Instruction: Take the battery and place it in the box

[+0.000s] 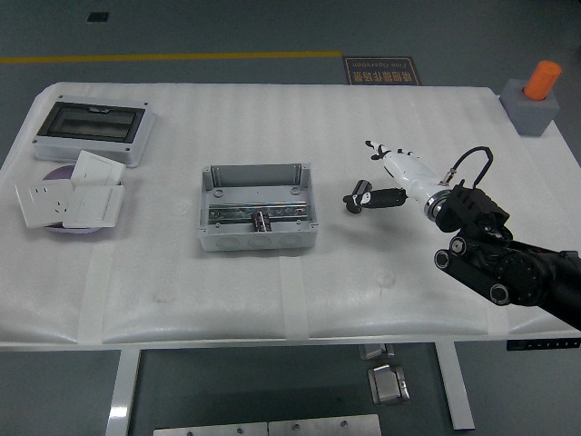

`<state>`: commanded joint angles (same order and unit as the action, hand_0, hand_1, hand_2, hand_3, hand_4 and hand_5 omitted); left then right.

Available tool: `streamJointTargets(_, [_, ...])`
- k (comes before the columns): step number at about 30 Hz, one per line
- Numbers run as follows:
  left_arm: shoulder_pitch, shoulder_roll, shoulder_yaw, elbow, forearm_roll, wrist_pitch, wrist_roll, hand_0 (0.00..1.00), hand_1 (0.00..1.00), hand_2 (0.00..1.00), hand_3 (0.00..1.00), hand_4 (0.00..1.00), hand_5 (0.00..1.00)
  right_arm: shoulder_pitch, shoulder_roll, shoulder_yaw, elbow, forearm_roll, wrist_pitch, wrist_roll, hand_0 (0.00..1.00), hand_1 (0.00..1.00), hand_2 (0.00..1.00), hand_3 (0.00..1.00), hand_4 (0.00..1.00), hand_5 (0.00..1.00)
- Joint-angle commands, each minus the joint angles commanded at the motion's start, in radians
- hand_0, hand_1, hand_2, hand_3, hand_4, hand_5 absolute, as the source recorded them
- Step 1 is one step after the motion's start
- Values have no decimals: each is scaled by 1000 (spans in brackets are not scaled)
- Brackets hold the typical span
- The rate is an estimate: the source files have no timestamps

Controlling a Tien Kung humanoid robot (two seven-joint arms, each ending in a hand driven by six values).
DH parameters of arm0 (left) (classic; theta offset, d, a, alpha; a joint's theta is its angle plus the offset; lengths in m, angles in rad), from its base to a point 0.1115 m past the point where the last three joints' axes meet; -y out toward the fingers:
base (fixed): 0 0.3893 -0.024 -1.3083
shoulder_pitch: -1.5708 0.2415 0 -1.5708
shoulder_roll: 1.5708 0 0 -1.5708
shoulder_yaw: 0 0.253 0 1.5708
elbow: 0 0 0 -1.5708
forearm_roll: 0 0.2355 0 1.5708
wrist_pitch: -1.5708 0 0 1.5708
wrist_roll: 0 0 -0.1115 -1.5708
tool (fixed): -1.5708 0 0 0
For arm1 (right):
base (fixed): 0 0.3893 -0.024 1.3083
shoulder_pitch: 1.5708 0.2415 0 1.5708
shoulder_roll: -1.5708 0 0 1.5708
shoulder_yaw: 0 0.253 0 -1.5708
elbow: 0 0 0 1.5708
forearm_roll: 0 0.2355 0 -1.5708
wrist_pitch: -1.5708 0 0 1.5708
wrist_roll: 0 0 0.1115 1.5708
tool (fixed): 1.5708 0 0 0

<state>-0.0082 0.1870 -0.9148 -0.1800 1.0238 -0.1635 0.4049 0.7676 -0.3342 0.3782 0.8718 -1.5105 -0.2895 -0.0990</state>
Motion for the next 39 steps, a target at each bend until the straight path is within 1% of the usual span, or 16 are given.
streamJointTargets(5, [-1,1,3,0,0,0,-2,618,648,471,541,635,194,10,7,-33,-30,22,3,6,981,849,826,955,998,605])
streamJointTargets(13, [-5,2,14,0,-14,1,-9,617,648,467,541,642,175,25,7,-64,-58,47,4,9,973,841,813,947,997,598])
streamJointTargets(18, [-6,2,15,0,-16,1,-10,617,648,466,543,640,169,25,12,-89,-64,53,5,9,963,833,806,942,995,597])
streamJointTargets(20, [-6,2,14,0,-15,0,-9,617,648,466,543,640,169,26,17,-99,-64,53,6,9,963,833,806,942,995,597])
streamJointTargets(21, [-6,2,13,0,-14,0,-9,617,648,467,542,638,169,27,20,-105,-64,53,6,9,958,815,785,933,995,598])
streamJointTargets(24, [-7,2,12,0,-12,0,-9,617,648,467,542,638,169,32,29,-118,-69,56,6,8,958,815,785,933,995,598])
streamJointTargets(26, [-9,2,14,0,-13,0,-10,617,648,467,542,638,169,36,34,-124,-74,62,4,8,958,815,785,933,995,598])
streamJointTargets(27, [-10,2,15,0,-13,0,-10,617,647,467,542,639,169,38,37,-126,-77,65,3,8,957,798,781,927,993,602])
streamJointTargets(38, [-16,2,26,0,-20,2,-16,617,647,468,544,632,169,50,52,-144,-104,95,-18,18,948,790,774,916,990,603])
streamJointTargets(39, [-16,2,27,0,-21,2,-17,617,646,468,544,631,169,50,52,-145,-106,96,-20,19,941,768,755,887,987,609])
